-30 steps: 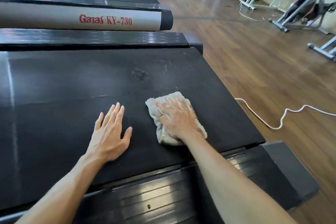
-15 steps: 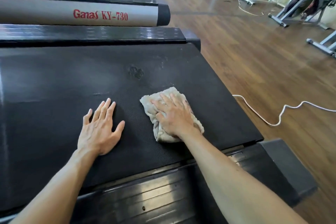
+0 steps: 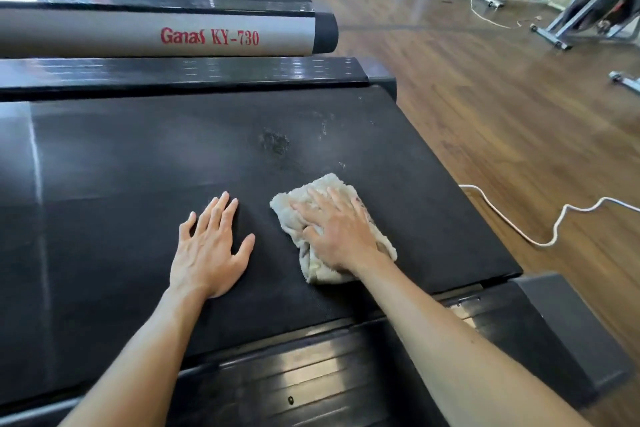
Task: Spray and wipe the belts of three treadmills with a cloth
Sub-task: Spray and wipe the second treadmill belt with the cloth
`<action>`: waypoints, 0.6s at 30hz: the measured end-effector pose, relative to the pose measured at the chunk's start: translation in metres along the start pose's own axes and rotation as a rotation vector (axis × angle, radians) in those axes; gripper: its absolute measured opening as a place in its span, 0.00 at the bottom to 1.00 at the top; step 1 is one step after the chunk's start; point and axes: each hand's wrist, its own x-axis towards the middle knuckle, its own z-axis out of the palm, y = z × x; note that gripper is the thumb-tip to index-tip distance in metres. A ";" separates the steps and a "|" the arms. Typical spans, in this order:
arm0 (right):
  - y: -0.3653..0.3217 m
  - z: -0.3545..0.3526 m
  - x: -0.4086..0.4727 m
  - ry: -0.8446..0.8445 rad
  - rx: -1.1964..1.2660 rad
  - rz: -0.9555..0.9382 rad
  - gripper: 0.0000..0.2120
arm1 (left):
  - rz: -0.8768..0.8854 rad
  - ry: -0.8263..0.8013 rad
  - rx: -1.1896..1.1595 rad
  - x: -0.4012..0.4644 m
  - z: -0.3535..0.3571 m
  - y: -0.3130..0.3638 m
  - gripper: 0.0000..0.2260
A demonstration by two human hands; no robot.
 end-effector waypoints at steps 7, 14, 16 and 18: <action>0.041 -0.005 -0.021 -0.017 -0.010 -0.060 0.36 | 0.006 0.007 -0.002 -0.001 0.002 0.000 0.39; -0.004 0.003 0.014 -0.050 -0.029 -0.127 0.26 | 0.016 0.013 -0.001 -0.001 0.003 -0.002 0.38; 0.014 0.004 -0.008 -0.024 0.025 -0.226 0.31 | 0.014 0.021 -0.002 0.000 0.003 -0.002 0.38; 0.039 -0.001 -0.009 0.001 0.037 -0.208 0.33 | 0.016 0.025 0.001 -0.001 0.004 -0.002 0.38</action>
